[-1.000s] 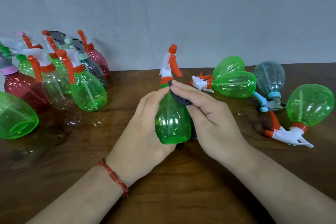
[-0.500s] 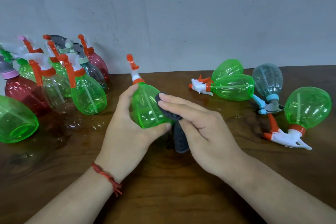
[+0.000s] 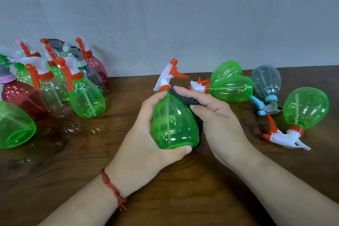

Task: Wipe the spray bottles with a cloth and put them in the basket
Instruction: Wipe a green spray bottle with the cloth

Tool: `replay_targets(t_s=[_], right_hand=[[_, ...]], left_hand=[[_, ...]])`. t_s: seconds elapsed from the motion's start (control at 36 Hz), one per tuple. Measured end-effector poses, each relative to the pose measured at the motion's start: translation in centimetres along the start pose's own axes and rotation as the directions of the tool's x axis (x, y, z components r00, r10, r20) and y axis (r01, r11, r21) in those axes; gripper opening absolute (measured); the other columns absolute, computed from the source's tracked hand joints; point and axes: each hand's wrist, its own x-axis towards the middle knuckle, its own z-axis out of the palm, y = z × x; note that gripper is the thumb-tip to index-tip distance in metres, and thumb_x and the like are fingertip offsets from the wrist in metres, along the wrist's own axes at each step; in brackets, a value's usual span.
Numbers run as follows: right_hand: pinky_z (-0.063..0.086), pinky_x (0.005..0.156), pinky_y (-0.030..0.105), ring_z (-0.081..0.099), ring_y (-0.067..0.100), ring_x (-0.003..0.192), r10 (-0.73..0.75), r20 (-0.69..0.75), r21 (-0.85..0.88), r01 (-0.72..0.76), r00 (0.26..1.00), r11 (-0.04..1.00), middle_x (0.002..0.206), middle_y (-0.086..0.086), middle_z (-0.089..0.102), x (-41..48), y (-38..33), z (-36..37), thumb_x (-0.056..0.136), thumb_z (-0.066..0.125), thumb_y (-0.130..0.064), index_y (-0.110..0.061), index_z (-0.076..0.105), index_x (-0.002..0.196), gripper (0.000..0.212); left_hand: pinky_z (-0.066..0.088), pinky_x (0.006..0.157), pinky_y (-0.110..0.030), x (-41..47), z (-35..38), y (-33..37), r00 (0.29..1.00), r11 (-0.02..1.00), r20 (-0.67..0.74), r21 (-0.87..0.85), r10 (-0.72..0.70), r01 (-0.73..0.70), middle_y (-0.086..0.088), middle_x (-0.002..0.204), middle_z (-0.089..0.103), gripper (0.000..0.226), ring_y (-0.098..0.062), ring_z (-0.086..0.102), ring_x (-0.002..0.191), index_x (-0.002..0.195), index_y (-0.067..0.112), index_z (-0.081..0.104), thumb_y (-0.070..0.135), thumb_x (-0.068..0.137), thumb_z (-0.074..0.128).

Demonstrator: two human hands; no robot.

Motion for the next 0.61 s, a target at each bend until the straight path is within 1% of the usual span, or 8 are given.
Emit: replay_targets(t_s=[0.06,0.14,0.19,0.28,0.33,0.42,0.53,0.61], right_hand=[[0.053,0.093,0.015,0.070,0.003,0.116,-0.037,-0.003,-0.083,0.037,0.999,0.996,0.122,-0.009,0.077,-0.2,0.0,0.1,0.101,0.040,0.016,-0.014,0.075,0.125,0.052],[0.045,0.108,0.014,0.060,-0.004,0.129,-0.150,0.030,-0.288,0.152,0.988,0.945,0.134,-0.016,0.071,-0.4,0.3,0.3,0.101,0.043,0.015,-0.017,0.074,0.130,0.053],[0.040,0.114,0.016,0.054,-0.007,0.135,-0.198,0.065,-0.396,0.207,0.978,0.894,0.141,-0.017,0.066,-0.6,0.5,0.5,0.101,0.045,0.015,-0.019,0.072,0.134,0.054],[0.039,0.117,0.017,0.051,-0.008,0.137,-0.241,0.098,-0.479,0.258,0.966,0.839,0.145,-0.017,0.063,-0.8,0.5,0.6,0.099,0.045,0.015,-0.019,0.070,0.137,0.056],[0.038,0.115,0.014,0.051,-0.008,0.137,-0.247,0.133,-0.498,0.280,0.960,0.821,0.145,-0.015,0.062,-0.9,0.4,0.6,0.099,0.045,0.016,-0.016,0.071,0.136,0.056],[0.039,0.117,0.018,0.052,-0.004,0.139,-0.266,0.209,-0.519,0.337,0.941,0.785,0.147,-0.011,0.062,-1.2,0.5,0.8,0.097,0.046,0.019,-0.013,0.071,0.135,0.056],[0.039,0.121,0.026,0.051,0.001,0.142,-0.283,0.294,-0.521,0.401,0.913,0.753,0.148,-0.009,0.062,-1.6,0.5,1.2,0.097,0.046,0.018,-0.013,0.070,0.138,0.056],[0.039,0.122,0.028,0.049,0.002,0.144,-0.283,0.323,-0.515,0.418,0.903,0.748,0.150,-0.009,0.060,-1.8,0.5,1.3,0.097,0.046,0.016,-0.014,0.068,0.140,0.057]], left_hand=[[0.050,0.106,-0.020,0.2,-0.2,-0.2,0.999,0.993,0.002,0.108,0.043,-0.043,0.015,0.142,0.061,0.110,-0.010,0.064,0.130,0.157,0.038,0.039,0.011,0.069,0.100],[0.040,0.117,-0.018,0.5,-0.4,-0.2,0.989,0.943,0.009,0.300,0.151,-0.146,0.012,0.156,0.047,0.106,-0.007,0.048,0.146,0.161,0.026,0.038,0.013,0.073,0.096],[0.036,0.119,-0.017,0.6,-0.3,-0.1,0.984,0.926,0.008,0.335,0.179,-0.172,0.010,0.157,0.044,0.105,-0.007,0.043,0.149,0.162,0.021,0.037,0.010,0.075,0.094],[0.038,0.118,-0.017,0.5,-0.3,-0.2,0.981,0.918,-0.026,0.357,0.194,-0.172,0.009,0.155,0.048,0.102,-0.009,0.047,0.147,0.161,0.018,0.039,0.010,0.075,0.094],[0.042,0.112,-0.015,0.3,-0.3,0.1,0.987,0.944,-0.089,0.314,0.132,-0.098,0.014,0.150,0.053,0.105,-0.006,0.054,0.140,0.159,0.026,0.041,0.015,0.071,0.096],[0.050,0.096,-0.011,0.2,-0.8,0.0,0.978,0.987,-0.206,0.146,-0.029,0.060,0.022,0.128,0.067,0.107,0.002,0.067,0.117,0.151,0.039,0.044,0.019,0.064,0.103],[0.057,0.102,-0.038,0.8,-2.0,-1.2,0.938,0.988,-0.309,-0.029,-0.155,0.154,0.012,0.131,0.070,0.109,-0.009,0.071,0.117,0.147,0.044,0.046,0.025,0.058,0.106],[0.059,0.100,-0.037,1.2,-2.2,-1.3,0.919,0.979,-0.338,-0.097,-0.202,0.180,0.009,0.128,0.072,0.105,-0.008,0.072,0.114,0.148,0.036,0.049,0.015,0.061,0.105]])
